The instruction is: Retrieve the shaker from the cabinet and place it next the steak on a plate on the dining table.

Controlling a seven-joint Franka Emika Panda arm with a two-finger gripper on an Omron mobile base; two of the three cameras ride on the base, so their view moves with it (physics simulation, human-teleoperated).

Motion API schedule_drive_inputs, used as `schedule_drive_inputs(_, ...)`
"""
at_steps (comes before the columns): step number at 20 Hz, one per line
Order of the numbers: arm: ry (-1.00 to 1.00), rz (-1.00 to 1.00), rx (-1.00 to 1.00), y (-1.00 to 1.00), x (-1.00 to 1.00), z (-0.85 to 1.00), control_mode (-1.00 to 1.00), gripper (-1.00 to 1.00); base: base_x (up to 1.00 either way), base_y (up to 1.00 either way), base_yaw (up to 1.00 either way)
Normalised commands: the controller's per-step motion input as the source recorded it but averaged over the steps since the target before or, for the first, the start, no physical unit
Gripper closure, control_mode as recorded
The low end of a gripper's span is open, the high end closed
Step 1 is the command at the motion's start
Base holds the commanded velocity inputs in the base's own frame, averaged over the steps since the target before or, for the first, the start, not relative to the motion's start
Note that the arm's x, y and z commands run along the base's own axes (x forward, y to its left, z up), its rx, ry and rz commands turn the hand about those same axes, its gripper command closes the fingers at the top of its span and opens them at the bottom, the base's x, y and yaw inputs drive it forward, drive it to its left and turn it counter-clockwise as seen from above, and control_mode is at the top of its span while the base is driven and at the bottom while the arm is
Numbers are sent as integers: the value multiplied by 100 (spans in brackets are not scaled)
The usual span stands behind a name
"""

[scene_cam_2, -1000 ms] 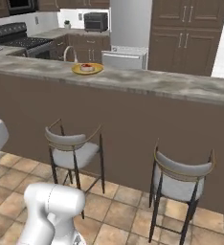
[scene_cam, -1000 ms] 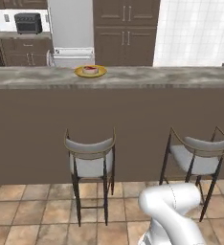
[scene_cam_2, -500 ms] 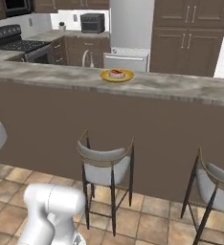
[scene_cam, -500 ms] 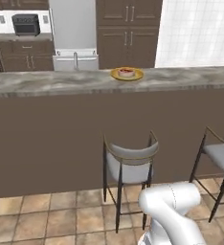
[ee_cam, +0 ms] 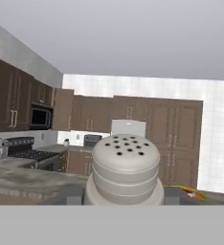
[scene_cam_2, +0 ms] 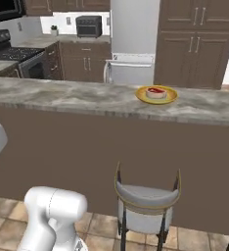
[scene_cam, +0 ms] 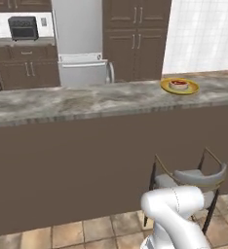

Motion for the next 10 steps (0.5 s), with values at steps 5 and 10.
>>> schedule_drive_inputs(5, 0, 0, 0, 0, 0, 0, 100, 100, 66, 90, -20)
schedule_drive_inputs(10, 0, 0, 0, 0, 0, 0, 100, 100, 62, 72, -19)
